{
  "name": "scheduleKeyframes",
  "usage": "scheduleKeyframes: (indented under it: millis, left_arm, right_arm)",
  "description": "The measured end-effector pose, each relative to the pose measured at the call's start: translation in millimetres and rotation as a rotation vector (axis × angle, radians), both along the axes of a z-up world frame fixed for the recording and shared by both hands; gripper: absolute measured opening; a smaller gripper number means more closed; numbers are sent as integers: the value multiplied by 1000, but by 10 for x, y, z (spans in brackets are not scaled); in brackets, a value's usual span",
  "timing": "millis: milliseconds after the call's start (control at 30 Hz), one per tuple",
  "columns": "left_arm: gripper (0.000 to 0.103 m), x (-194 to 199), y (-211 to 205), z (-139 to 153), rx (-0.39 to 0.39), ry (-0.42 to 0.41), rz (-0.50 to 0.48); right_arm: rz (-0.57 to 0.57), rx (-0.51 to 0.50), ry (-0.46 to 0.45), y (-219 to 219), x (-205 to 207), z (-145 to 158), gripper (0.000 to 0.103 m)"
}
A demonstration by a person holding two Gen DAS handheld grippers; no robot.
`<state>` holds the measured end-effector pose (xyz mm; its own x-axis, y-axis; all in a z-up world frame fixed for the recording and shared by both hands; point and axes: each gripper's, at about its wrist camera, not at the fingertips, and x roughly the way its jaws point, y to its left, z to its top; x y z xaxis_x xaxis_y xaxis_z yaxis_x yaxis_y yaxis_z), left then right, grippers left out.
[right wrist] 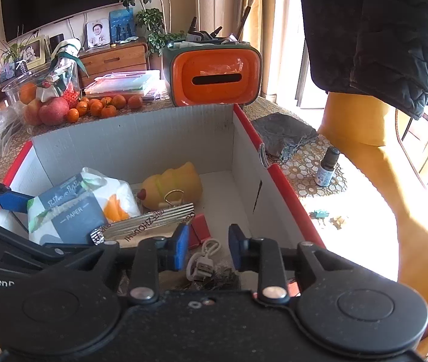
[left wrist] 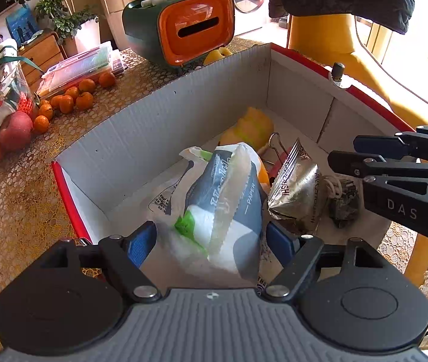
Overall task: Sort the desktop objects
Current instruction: 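Lower both tools into the box and open them to release the tissue pack and cable, then withdraw both open tools up out of the box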
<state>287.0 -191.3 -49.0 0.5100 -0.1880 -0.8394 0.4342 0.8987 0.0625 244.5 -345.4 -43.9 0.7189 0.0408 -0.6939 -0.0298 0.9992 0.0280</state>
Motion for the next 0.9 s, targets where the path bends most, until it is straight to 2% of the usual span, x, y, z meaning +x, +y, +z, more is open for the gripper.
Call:
scheduleKeyframes:
  millis: [467, 900]
  left_arm:
    - [80, -229, 212, 290, -99, -22, 7]
    - [80, -578, 460, 597, -181, -98, 56]
  right_arm:
    - [70, 18, -5, 130, -150, 198, 39]
    - [127, 41, -34, 252, -450, 458, 43]
